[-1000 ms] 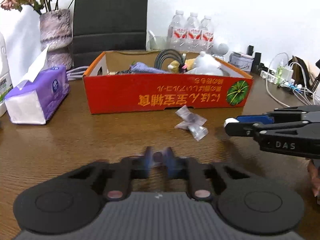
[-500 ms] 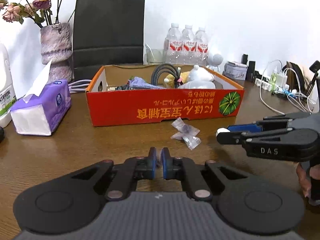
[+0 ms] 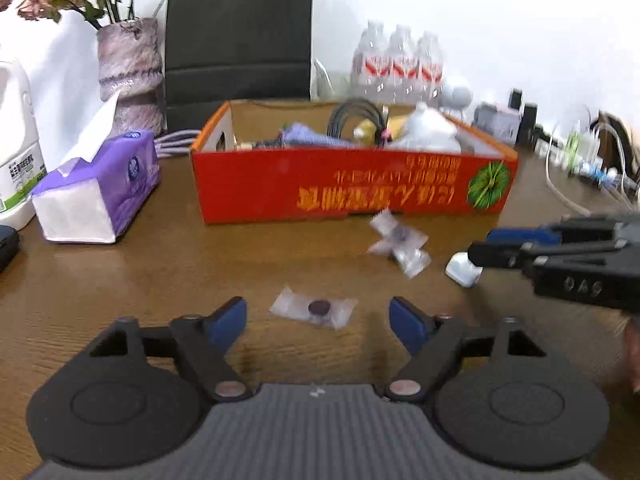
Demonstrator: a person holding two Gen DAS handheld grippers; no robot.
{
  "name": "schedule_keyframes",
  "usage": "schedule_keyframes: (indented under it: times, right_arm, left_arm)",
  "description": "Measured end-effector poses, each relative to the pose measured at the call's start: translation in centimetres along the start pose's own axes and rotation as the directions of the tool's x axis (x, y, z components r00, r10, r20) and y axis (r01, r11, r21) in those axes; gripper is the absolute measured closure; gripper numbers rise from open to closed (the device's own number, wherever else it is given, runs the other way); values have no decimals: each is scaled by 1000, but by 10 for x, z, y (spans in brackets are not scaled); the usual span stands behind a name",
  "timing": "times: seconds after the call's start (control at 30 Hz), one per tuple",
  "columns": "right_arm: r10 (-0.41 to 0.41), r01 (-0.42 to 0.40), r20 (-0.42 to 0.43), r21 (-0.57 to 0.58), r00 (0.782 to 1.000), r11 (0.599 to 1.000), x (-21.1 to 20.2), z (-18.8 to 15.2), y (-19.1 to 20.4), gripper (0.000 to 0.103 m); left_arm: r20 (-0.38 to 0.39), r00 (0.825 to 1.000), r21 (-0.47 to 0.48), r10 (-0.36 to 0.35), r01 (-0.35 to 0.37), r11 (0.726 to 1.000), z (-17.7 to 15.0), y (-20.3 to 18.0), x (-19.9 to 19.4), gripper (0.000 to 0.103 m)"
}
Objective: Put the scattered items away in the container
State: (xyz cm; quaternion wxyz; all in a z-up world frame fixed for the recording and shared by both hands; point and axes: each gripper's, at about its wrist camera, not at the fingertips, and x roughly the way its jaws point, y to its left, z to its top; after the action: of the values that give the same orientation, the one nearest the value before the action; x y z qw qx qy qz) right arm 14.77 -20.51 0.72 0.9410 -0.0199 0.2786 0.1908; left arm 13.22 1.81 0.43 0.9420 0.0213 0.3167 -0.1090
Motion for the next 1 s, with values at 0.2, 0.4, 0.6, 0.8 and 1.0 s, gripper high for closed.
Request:
schedule_keyframes:
  times: [0.2,0.4,0.6,0.8,1.0]
  right_arm:
    - [14,-14,-57,-8,998,1000,11,-2,2,50]
    - [3,-8,-87,-53,996,999,21,-2,9,71]
    - [12,-17,-70,-83,997,996,15,-4,16,79]
    - [11,-15,-44,-81,999,997,8,-4,16,79]
    - [8,-6,18,-63,1000,998,-6,6,12,79]
  left_arm:
    - [-14,1000,2,9,-9,1000,1,1,15,23]
    - [1,1000,35,-7,7,999,4,2,16,74]
    - [13,999,22,-41,40,999,0,3,8,97]
    - [59,997,24,-45,44,999,3,2,-3,97]
    - [140,987,39,-83,78,996,20,-3,-21,97]
